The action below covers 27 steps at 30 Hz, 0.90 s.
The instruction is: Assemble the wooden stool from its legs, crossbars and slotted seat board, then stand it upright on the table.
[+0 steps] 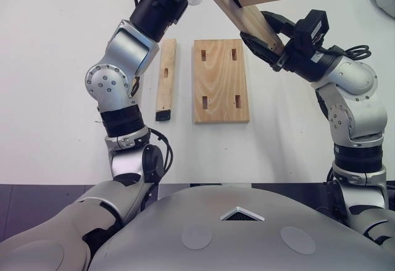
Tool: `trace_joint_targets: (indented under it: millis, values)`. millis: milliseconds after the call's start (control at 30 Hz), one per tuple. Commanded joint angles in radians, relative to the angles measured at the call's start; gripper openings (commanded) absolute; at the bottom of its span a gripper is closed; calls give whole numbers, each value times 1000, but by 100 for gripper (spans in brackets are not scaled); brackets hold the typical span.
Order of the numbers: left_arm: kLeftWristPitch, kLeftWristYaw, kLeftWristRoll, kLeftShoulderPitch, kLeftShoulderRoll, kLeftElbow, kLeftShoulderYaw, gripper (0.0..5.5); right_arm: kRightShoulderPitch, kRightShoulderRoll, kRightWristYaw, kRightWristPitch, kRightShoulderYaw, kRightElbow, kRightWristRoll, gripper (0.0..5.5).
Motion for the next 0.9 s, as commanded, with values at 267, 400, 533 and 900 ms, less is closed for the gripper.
trace_joint_targets:
  millis: [267, 400, 533, 900]
  values:
    - [-63, 28, 184, 4, 40, 6, -78, 107, 5, -3, -10, 15, 17, 9, -40, 206]
    - [-93, 51, 241, 6, 44, -18, -93, 107, -2, 5, -32, 14, 33, 30, -67, 206]
    - [-102, 138, 244, 34, 33, -102, -59, 106, 10, 23, -73, 9, 44, 63, -103, 206]
    - [39, 473, 193, 195, 106, -480, 40, 106, 393, -54, -166, -69, -70, 44, -207, 206]
